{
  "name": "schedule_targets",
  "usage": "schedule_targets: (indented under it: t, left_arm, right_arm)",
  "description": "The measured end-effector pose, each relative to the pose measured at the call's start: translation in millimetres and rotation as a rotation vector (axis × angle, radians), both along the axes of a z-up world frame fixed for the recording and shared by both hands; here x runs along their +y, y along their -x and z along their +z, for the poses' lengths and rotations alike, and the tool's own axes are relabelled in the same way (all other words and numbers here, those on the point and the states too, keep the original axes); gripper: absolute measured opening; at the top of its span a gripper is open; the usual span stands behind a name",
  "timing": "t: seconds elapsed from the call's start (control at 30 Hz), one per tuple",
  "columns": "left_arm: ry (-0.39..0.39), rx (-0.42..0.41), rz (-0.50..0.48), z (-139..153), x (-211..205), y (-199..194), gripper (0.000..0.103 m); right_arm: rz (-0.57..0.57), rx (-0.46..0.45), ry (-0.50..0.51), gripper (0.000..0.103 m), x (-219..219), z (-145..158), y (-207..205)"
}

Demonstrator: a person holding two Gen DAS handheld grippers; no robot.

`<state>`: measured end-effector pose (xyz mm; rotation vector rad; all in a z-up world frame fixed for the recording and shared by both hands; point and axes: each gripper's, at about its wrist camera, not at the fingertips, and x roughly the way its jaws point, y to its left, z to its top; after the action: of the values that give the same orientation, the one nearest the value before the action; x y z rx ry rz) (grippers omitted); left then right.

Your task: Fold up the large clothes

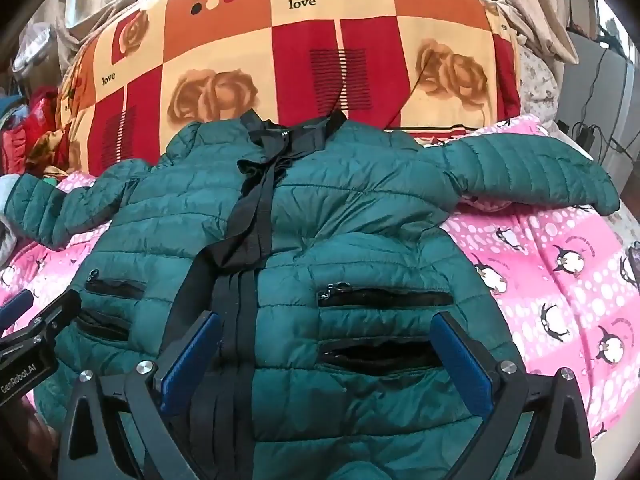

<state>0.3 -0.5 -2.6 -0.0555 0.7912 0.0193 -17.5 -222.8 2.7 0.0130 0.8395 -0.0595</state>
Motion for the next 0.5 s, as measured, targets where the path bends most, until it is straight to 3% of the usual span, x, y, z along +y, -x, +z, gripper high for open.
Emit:
schedule_targets:
  t: [0.5]
  left_arm:
    - [0.017,0.022,0.014,-4.8,8.6,-7.3,0.103]
  right_arm:
    - [0.010,0.005,-0.009,0.103,4.0,-4.8,-7.6]
